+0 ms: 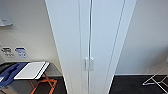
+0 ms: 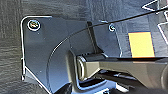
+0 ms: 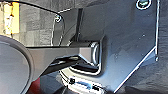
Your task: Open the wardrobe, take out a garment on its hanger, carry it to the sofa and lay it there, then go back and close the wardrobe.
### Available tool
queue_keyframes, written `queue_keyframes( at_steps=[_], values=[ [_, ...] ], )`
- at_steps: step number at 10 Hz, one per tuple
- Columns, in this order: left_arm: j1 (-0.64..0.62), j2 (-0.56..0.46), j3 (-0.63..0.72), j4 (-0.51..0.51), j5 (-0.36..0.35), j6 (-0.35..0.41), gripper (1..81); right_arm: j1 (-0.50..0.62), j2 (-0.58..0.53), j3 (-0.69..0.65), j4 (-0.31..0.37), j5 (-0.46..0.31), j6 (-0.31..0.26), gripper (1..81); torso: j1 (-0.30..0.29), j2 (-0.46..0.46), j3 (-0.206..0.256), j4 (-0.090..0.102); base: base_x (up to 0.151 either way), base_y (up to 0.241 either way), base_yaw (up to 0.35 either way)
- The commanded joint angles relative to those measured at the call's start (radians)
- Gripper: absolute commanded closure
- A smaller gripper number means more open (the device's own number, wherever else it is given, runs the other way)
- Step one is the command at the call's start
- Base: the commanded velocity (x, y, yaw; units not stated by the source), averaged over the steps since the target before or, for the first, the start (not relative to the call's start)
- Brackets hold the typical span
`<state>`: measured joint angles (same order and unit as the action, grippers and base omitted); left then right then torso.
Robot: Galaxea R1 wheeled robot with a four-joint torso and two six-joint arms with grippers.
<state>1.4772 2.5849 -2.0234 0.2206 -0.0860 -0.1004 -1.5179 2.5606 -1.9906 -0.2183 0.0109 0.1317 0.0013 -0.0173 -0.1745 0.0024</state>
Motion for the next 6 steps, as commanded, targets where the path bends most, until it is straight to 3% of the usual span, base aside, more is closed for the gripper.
queue_keyframes(
  at_steps=[1, 6],
  values=[
    [-0.030, -0.026, 0.020, 0.013, 0.049, 0.008, 1.0, 0.032, -0.031, 0.027, -0.010, -0.052, -0.001, 1.0, 0.000, 0.000, 0.000, 0.000, 0.094, 0.000, 0.000],
    [-0.030, -0.024, 0.018, 0.013, 0.049, 0.008, 1.0, 0.032, -0.031, 0.023, -0.010, -0.054, -0.001, 1.0, 0.000, 0.000, 0.000, 0.000, 0.094, 0.000, 0.000]
  ],
)
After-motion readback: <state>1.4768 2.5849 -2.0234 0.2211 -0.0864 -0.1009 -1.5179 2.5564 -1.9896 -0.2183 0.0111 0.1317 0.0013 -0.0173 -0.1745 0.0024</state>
